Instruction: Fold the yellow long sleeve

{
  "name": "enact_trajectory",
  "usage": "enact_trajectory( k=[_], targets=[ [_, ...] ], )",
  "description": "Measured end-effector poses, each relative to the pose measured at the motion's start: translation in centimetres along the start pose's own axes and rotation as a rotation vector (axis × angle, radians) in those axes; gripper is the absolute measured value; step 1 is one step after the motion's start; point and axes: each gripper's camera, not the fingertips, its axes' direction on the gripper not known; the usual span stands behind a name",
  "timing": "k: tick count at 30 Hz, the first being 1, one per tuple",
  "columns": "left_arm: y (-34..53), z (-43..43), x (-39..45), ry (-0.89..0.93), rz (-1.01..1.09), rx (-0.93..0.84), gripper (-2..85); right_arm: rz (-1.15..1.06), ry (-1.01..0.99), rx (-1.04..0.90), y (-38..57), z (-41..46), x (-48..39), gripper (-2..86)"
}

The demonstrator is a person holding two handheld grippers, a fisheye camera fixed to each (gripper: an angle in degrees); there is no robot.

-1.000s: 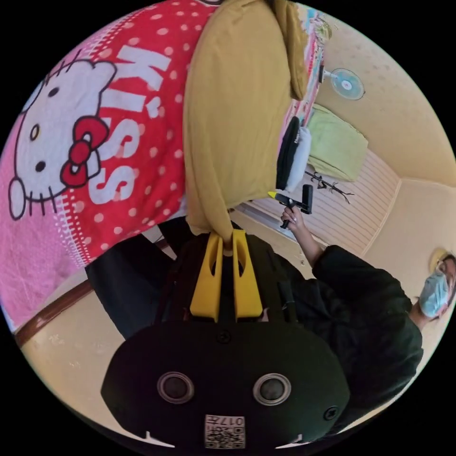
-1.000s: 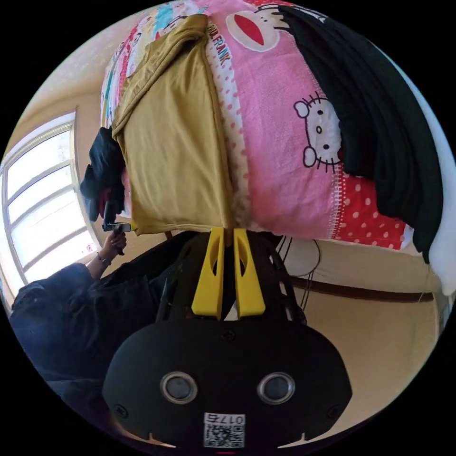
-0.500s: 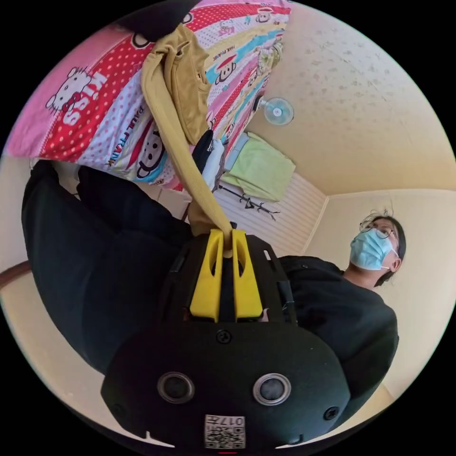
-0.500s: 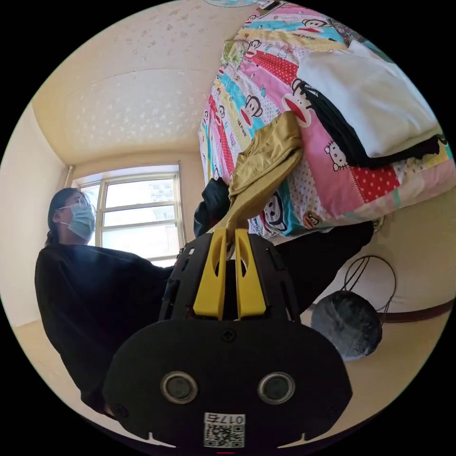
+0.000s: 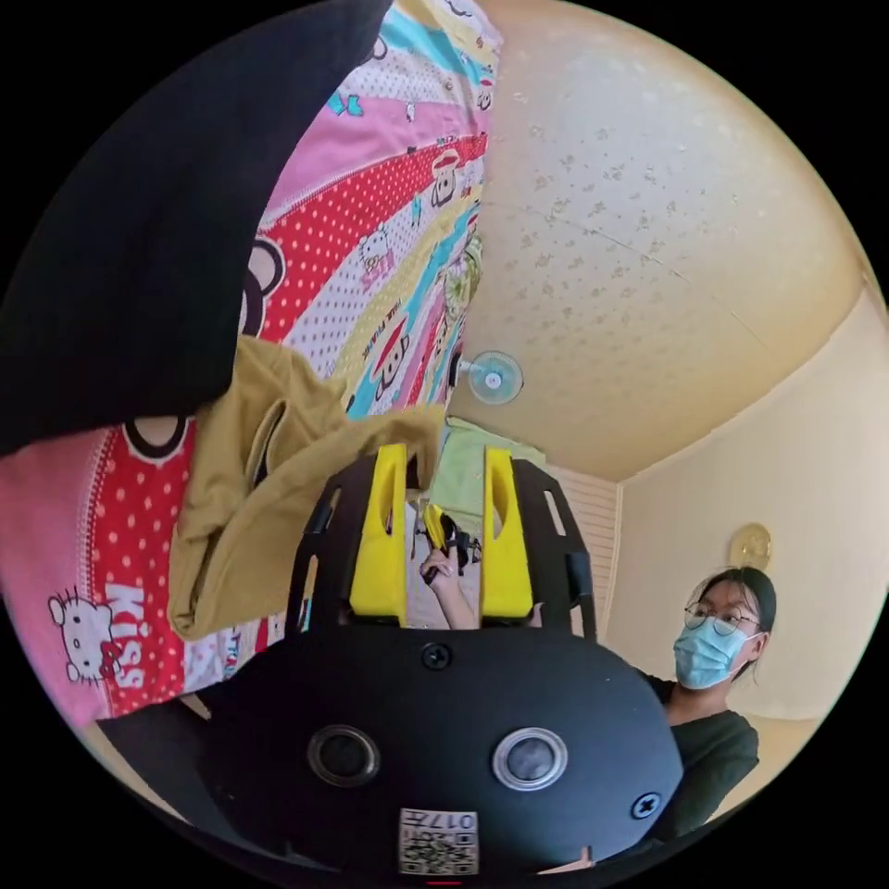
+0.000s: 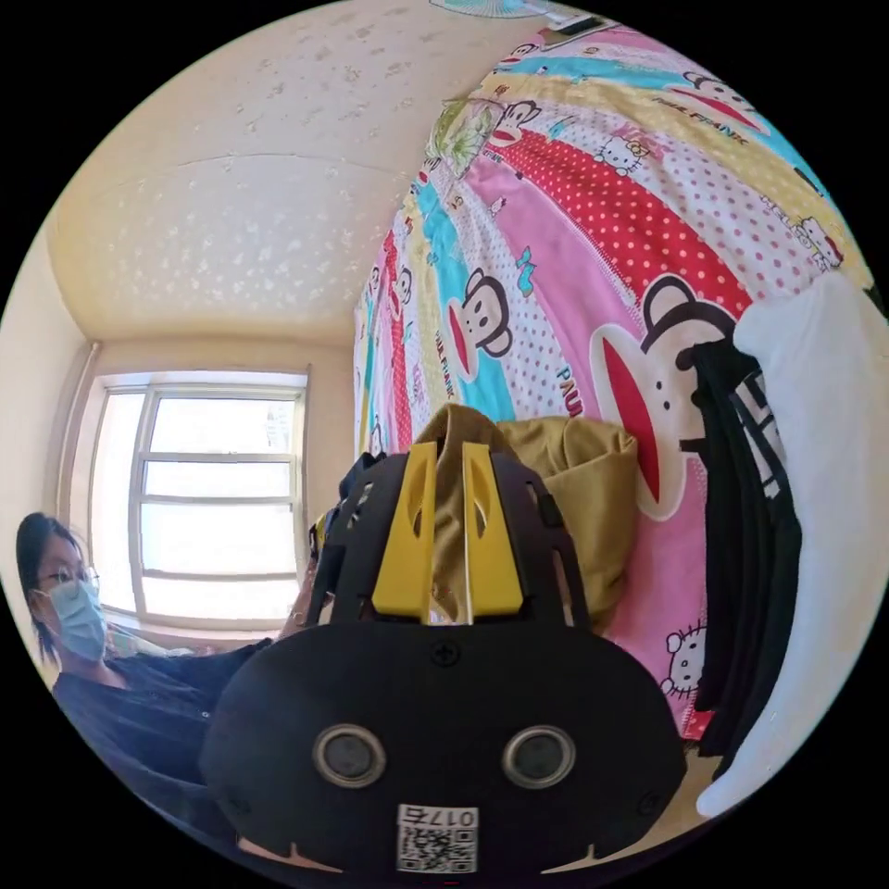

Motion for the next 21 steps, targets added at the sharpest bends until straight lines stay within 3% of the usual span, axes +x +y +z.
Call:
enact_trajectory(
  k=[3, 8, 13, 16, 19, 21],
  targets=[
    [1.1, 0.1, 0.3, -0.077, 0.040, 0.076, 12.8, -0.049, 0.226, -0.041, -1.6, 1.2, -2.1, 7.3],
    [6.5, 0.9, -1.3, -0.516, 0.057, 0.066, 13.0, -0.207, 0.506, -0.228, -0.1, 6.3, -3.6, 8.9],
    [9.8, 3.3, -6.4, -0.638, -0.029, -0.076, 13.5, -0.193, 0.436, -0.499, 1.2, 10.8, -0.7, 7.7],
    [12.1, 4.0, -8.2, -0.672, -0.041, -0.120, 12.1, -0.267, 0.571, -0.615, 3.6, 10.7, -1.4, 4.9],
    [14.2, 4.4, -9.7, -0.720, -0.032, -0.185, 4.2, -0.284, 0.610, -0.575, 5.8, 7.3, -1.8, 4.0],
    [15.2, 4.5, -10.5, -0.719, -0.051, -0.218, 3.8, -0.196, 0.585, -0.513, 6.7, 4.7, -0.8, 4.1]
  ],
)
